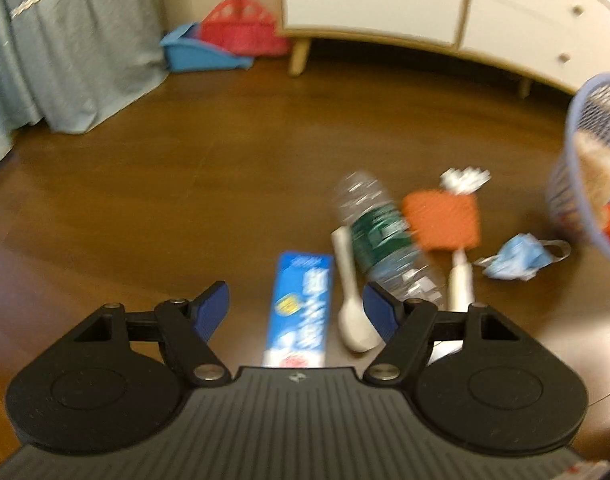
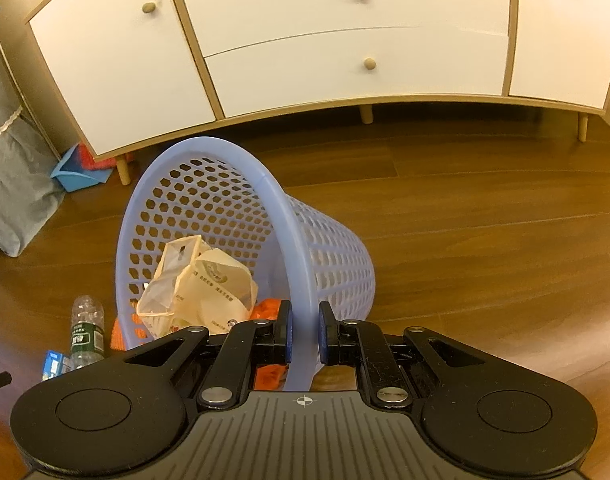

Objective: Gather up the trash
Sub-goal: 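Grasp the blue-and-white milk carton with the left gripper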

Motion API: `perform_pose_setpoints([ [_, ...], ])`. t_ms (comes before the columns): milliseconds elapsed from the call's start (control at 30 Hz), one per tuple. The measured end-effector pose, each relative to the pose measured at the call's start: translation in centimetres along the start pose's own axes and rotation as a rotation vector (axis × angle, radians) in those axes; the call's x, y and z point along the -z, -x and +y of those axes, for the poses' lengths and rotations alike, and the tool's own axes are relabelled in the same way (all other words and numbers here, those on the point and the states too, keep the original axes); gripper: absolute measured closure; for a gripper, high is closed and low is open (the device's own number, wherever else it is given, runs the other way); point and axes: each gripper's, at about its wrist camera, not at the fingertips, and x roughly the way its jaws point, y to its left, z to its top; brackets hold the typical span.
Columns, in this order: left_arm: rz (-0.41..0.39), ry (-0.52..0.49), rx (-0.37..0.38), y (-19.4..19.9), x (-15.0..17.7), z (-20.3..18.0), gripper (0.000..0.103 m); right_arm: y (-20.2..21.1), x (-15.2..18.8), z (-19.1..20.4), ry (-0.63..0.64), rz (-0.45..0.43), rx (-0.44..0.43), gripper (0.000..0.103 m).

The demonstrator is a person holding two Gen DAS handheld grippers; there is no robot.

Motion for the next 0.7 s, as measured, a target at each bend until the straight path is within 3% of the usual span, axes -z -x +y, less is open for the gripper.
perform_pose_setpoints([
  [433,0.142,-0.076,-0.010,-7.9,3.8,-1.1,0.039,-0.6,0.0,-0.1,0.015,-0.012,0.039,0.094],
  [600,0.156,-0.070,-0.001,-9.4,4.1,-1.2,0.047,-0.7,0.2,0.4,0.022,-0.014,0.044,0.094],
  [667,0.158,-0.082,0.004,-9.7,4.1,-1.3,0.060,-0.7,0.3,0.5,0.022,-0.014,0.044,0.094],
  [700,0.157,-0.088,0.006,-9.7,4.1,-1.3,0.060,-0.7,0.2,0.5,0.022,-0.013,0.044,0.094],
])
